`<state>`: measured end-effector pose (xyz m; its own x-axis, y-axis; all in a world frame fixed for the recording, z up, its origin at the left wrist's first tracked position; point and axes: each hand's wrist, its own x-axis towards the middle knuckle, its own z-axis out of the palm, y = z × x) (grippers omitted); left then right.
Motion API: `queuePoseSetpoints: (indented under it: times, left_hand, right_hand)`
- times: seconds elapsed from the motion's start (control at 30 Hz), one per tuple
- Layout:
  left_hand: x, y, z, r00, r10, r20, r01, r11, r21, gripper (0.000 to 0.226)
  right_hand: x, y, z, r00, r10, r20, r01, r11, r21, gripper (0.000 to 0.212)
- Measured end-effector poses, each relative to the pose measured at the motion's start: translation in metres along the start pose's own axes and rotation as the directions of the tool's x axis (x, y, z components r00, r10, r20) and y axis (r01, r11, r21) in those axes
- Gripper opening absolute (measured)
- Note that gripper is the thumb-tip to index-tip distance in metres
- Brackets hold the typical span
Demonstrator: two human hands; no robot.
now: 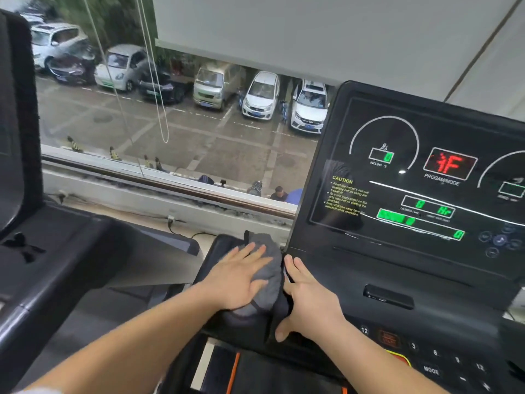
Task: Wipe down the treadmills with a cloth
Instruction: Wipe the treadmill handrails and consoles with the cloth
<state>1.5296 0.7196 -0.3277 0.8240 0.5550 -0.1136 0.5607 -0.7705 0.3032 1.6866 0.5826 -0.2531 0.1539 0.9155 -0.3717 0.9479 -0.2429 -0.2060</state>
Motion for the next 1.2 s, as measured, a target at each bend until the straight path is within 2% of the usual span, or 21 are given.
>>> queuePoseSetpoints:
  times: [0.1,0.17,0.27,0.33,0.4,0.47,0.57,0.63,0.7,0.77,0.83,0.9,0.97,1.1,1.2]
  left_hand:
    - [0.024,0.019,0.001,0.985,-0.165,-0.039,0.162,0.984,-0.08,0.061]
    - [0.017,0.033,0.006,0.974,-0.213,-0.078,0.203,0.972,-0.12,0.059]
    - [-0.021,0.036,0.01,0.989,-0.114,-0.089,0.101,0.985,-0.141,0.058]
    - [-0.042,0.026,0.012,0.999,-0.017,-0.033,0.014,0.996,-0.094,0.062]
    - [-0.036,0.011,0.005,1.0,-0.004,-0.012,0.004,0.999,-0.034,0.065]
    - [-0.012,0.006,-0.004,0.998,-0.067,-0.001,0.067,0.997,-0.03,0.06]
    - [0.016,0.021,-0.006,0.975,-0.223,-0.006,0.221,0.969,-0.114,0.061]
    - [0.013,0.037,0.002,0.964,-0.263,-0.031,0.256,0.958,-0.132,0.06]
    - [-0.013,0.049,0.007,0.976,-0.216,-0.04,0.21,0.972,-0.108,0.057]
    - [-0.053,0.052,0.002,0.987,-0.051,-0.153,0.037,0.995,-0.09,0.049]
    - [-0.09,0.049,0.001,0.958,0.104,-0.265,-0.116,0.993,-0.03,0.033]
    - [-0.108,0.045,0.004,0.976,0.121,-0.182,-0.099,0.987,0.123,0.033]
    - [-0.102,0.042,0.011,0.989,0.033,-0.141,-0.012,0.989,0.15,0.042]
    - [-0.05,0.039,0.021,0.984,-0.131,-0.121,0.135,0.991,0.027,0.059]
    - [-0.03,0.044,0.024,0.96,-0.275,-0.049,0.276,0.961,0.013,0.061]
  right_hand:
    - [-0.003,-0.002,-0.002,1.0,0.003,-0.013,-0.004,1.0,-0.024,0.117]
    - [-0.002,-0.002,-0.004,1.0,0.001,-0.025,-0.002,0.999,-0.045,0.112]
    - [-0.002,-0.002,-0.004,0.999,-0.015,-0.033,0.013,0.997,-0.076,0.115]
    - [-0.003,-0.001,-0.002,0.999,-0.019,-0.032,0.016,0.995,-0.097,0.125]
    - [-0.001,0.0,-0.001,0.999,-0.015,-0.046,0.011,0.996,-0.094,0.127]
    - [0.001,-0.001,0.001,0.999,-0.013,-0.041,0.009,0.996,-0.086,0.125]
    - [-0.001,0.0,0.004,0.999,-0.002,-0.039,0.0,0.999,-0.043,0.12]
    - [-0.003,0.003,0.005,0.999,0.001,-0.032,-0.002,1.0,-0.022,0.117]
    - [-0.006,0.004,0.005,1.0,-0.006,-0.026,0.005,1.0,-0.026,0.116]
    - [-0.006,0.004,0.005,1.0,-0.014,-0.025,0.012,0.999,-0.05,0.117]
    - [-0.006,0.002,0.003,1.0,-0.02,-0.021,0.018,0.997,-0.073,0.112]
    - [-0.004,0.001,0.0,1.0,-0.007,0.005,0.008,0.998,-0.07,0.117]
    - [-0.002,0.001,0.0,1.0,-0.001,0.019,0.003,0.996,-0.088,0.122]
    - [0.001,0.003,0.003,1.0,-0.008,0.023,0.01,0.996,-0.086,0.127]
    - [0.0,0.002,0.001,1.0,0.015,0.018,-0.014,0.998,-0.054,0.131]
